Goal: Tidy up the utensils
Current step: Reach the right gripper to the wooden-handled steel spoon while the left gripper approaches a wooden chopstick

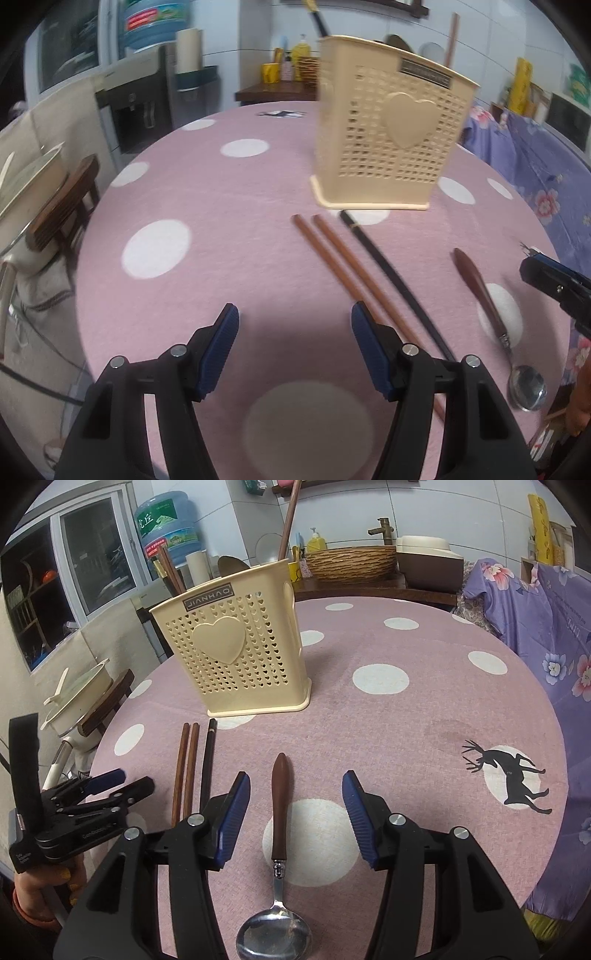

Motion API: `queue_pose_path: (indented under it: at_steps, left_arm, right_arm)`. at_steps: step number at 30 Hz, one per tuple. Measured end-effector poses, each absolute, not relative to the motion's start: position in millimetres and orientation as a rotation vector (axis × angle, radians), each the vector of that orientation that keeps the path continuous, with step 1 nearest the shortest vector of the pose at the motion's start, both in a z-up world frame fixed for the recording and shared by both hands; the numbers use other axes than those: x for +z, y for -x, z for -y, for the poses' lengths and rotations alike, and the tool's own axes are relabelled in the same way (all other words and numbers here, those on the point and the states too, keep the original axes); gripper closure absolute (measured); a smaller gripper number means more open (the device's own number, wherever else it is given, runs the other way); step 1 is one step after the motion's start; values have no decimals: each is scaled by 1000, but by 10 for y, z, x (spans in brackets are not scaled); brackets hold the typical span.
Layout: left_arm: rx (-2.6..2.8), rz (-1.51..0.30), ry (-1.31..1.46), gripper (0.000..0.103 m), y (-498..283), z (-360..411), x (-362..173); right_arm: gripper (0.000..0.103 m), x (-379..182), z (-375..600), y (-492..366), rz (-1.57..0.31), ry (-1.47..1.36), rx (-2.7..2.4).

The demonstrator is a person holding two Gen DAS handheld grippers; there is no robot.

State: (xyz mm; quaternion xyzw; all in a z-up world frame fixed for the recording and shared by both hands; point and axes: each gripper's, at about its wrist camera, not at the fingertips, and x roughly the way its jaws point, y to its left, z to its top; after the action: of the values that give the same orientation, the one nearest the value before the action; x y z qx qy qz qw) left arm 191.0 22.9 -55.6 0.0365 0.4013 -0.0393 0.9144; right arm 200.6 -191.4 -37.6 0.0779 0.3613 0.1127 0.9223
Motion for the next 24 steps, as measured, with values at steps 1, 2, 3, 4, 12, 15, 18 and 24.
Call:
queue_pose_path:
  at_steps: [1,2,3,4,12,15,18,24]
  left_arm:
    - [-85,-829,-87,41,-1950,-164,-573]
    - [-86,-832,-95,41,-1973,-133,-595]
    - [-87,-837,-104,41,-2011,-94,-617]
    - [-85,-844,-105,41,-2031,-82,-636]
    - [-49,-854,-116,41,-2013,-167,-678]
    - [-32,-856,-79,41,-1903,-334,-642]
    - [2,-844,-14,41,-1839,-514,-586]
    - [8,-858,16,41,-1898,-565,-610]
  right_arm:
    - [50,-376,1918,-2000,-742,-161,229]
    - [50,-378,1926,-1997,-743,-162,227]
    - [50,-378,1934,-1993,-743,-164,225]
    - [50,-378,1942,-1991,-744,-165,222]
    - [50,-391,1956,-1989,-745,-170,231]
    - [50,-399,1983,-1991,-746,-174,229]
    - [50,-408,1980,-2009,-752,-168,230]
    - [50,-442,1870,-2036,-773,-119,254]
